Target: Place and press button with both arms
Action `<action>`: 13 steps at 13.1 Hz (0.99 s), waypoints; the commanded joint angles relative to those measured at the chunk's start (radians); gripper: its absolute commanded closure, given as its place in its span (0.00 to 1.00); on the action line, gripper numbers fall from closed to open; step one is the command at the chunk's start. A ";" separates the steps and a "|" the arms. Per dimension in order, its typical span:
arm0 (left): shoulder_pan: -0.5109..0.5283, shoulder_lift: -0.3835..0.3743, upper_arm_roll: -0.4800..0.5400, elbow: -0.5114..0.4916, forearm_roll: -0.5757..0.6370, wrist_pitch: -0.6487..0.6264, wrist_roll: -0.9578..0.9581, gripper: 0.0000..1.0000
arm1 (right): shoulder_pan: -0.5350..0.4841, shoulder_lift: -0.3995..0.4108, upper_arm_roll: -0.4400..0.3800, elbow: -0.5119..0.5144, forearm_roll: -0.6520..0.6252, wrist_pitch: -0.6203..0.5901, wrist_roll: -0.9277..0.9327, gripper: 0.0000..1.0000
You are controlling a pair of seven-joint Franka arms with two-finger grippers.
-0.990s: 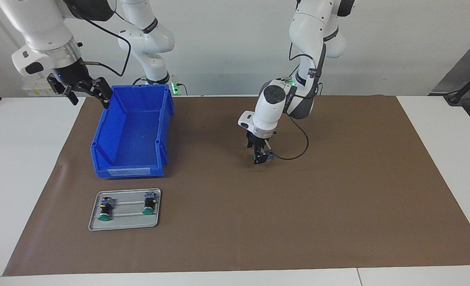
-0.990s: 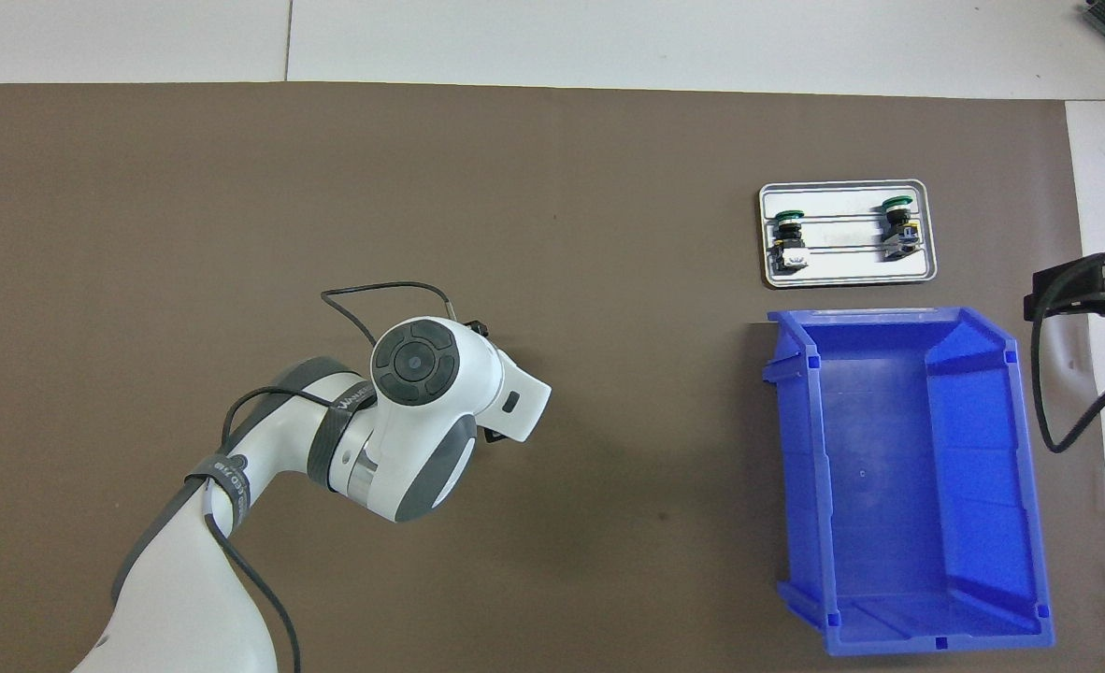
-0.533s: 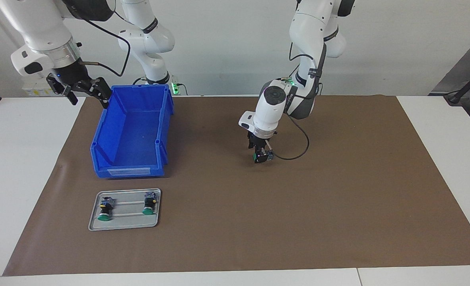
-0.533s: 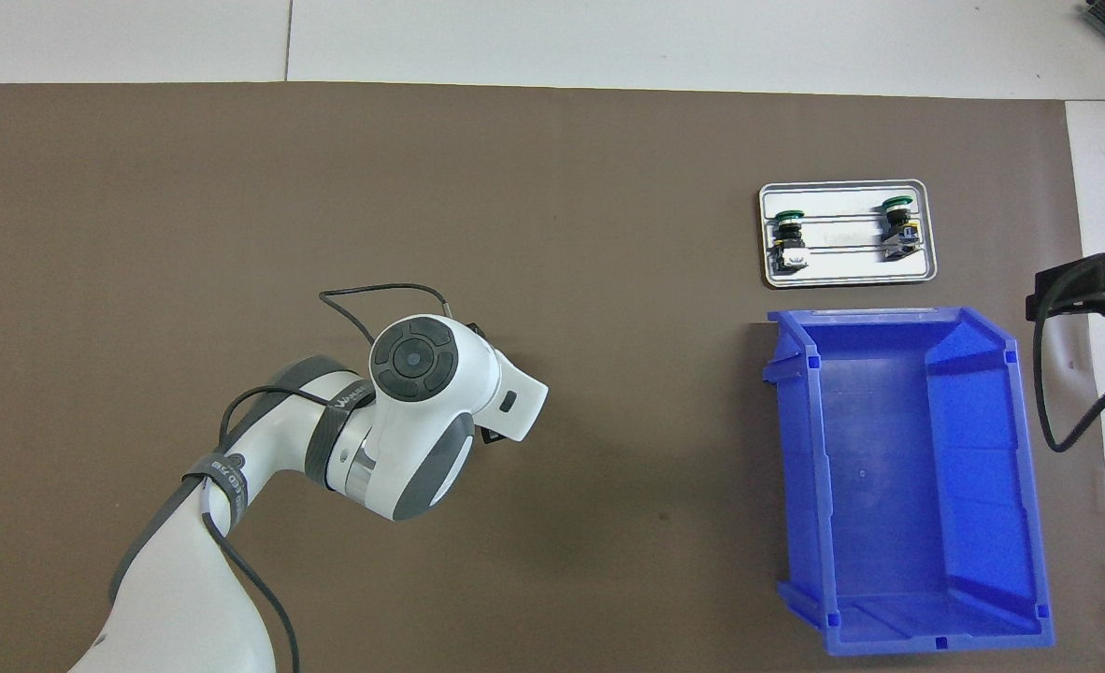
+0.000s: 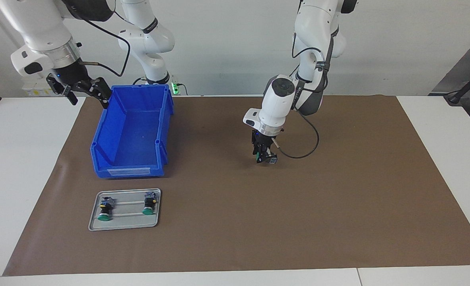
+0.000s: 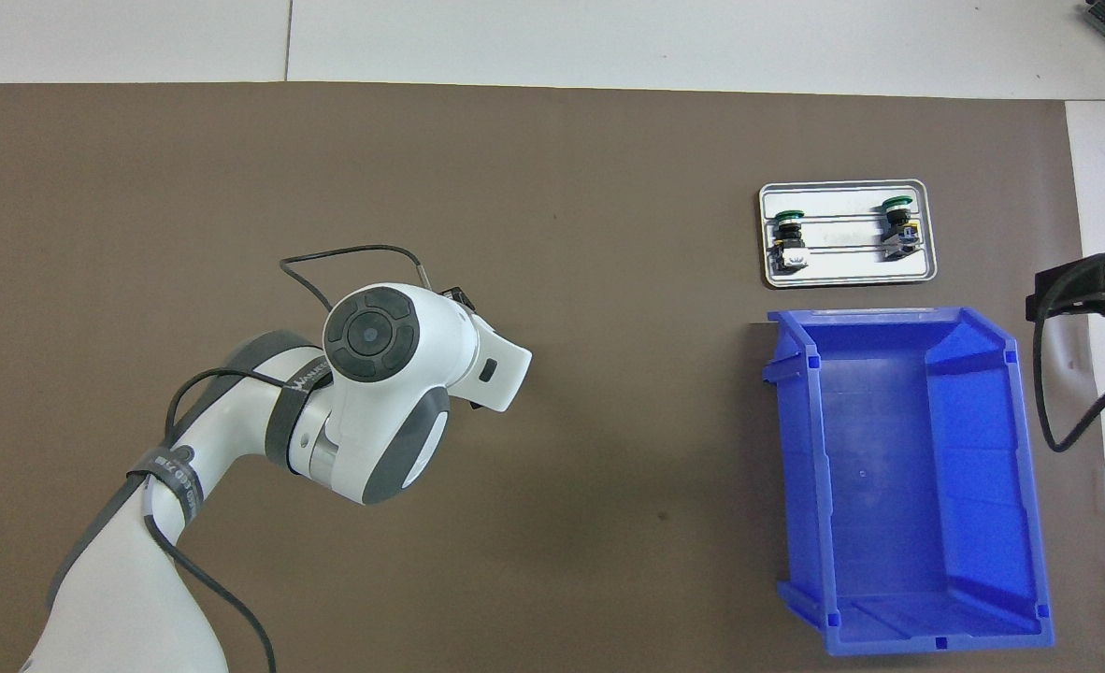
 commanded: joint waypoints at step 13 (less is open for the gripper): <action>0.368 -0.159 -0.005 -0.227 -1.119 -0.020 0.802 1.00 | -0.013 -0.018 0.003 -0.025 0.020 0.018 -0.017 0.00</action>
